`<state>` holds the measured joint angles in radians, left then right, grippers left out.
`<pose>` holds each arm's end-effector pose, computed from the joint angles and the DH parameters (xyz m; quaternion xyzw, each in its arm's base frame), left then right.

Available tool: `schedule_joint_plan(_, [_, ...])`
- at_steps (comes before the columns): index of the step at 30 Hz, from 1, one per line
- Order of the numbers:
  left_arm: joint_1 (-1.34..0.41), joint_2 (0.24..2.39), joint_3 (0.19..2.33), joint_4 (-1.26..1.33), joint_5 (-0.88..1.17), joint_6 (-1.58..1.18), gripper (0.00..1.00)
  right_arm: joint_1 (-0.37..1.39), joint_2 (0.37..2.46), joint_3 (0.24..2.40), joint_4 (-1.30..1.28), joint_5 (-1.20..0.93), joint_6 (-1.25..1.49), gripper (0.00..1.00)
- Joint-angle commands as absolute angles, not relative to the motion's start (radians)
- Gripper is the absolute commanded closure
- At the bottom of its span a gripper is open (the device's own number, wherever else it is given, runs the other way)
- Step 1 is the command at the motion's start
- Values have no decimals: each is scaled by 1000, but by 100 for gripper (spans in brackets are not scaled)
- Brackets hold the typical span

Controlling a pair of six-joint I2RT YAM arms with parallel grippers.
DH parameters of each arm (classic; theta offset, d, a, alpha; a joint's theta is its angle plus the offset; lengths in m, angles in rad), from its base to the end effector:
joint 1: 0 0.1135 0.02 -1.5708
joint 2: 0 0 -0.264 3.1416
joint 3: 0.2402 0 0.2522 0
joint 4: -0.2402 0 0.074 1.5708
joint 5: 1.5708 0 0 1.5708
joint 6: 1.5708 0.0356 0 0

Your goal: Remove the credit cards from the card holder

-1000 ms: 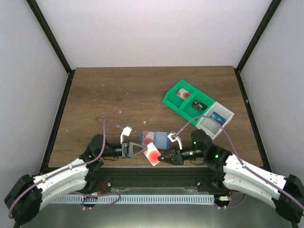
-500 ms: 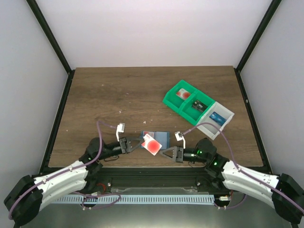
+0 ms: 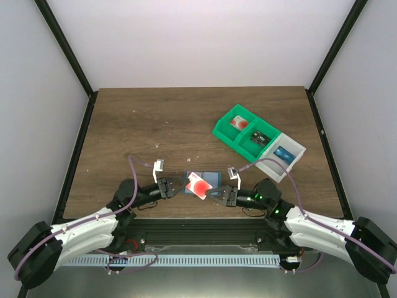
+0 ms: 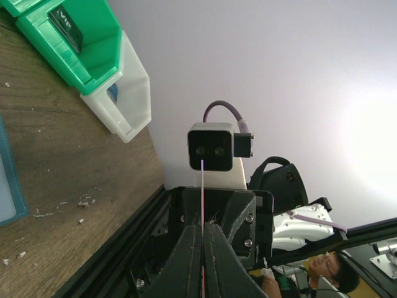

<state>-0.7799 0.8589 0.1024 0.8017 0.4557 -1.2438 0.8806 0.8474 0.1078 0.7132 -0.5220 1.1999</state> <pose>0.1118 -0.1326 0.1937 0.0042 0.6926 -0.6798 0.2411 0.0955 0.1435 0.1878 -0.0677 0.7119 0.6750 0.1816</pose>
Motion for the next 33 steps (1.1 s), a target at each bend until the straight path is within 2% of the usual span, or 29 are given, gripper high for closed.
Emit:
schedule_joint_plan(1, [-786,867,95,864,449,-1248,100,890,850,155,746,-485,1213,81])
schedule_joint_plan(5, [-785,871,91,870,455,-1250,100,890,852,155,746,-477,1210,88])
schedule_joint_plan(8, [-786,872,88,872,458,-1253,100,890,856,155,752,-476,1208,98])
schedule_joint_plan(10, [-786,869,84,872,459,-1254,99,890,857,156,760,-478,1206,99])
schedule_joint_plan(11, [-786,866,83,869,459,-1255,92,890,857,158,760,-478,1205,99])
schedule_joint_plan(14, [-786,847,98,821,454,-1233,57,890,839,179,711,-471,1178,100])
schedule_joint_plan(16, [-786,822,128,696,433,-1201,32,889,817,215,608,-451,1145,99])
schedule_joint_plan(19, [-784,766,200,470,385,-1125,13,879,784,310,366,-406,1062,100])
schedule_joint_plan(22, [-780,716,290,244,333,-1020,4,802,760,377,241,-459,1004,100])
schedule_joint_plan(23, [-777,703,323,173,314,-980,1,759,761,401,203,-488,986,100])
schedule_joint_plan(29, [-760,709,569,-190,151,-722,0,570,818,599,-31,-569,853,100])
schedule_joint_plan(33, [-759,722,685,-286,112,-578,0,453,933,726,-119,-617,760,100])
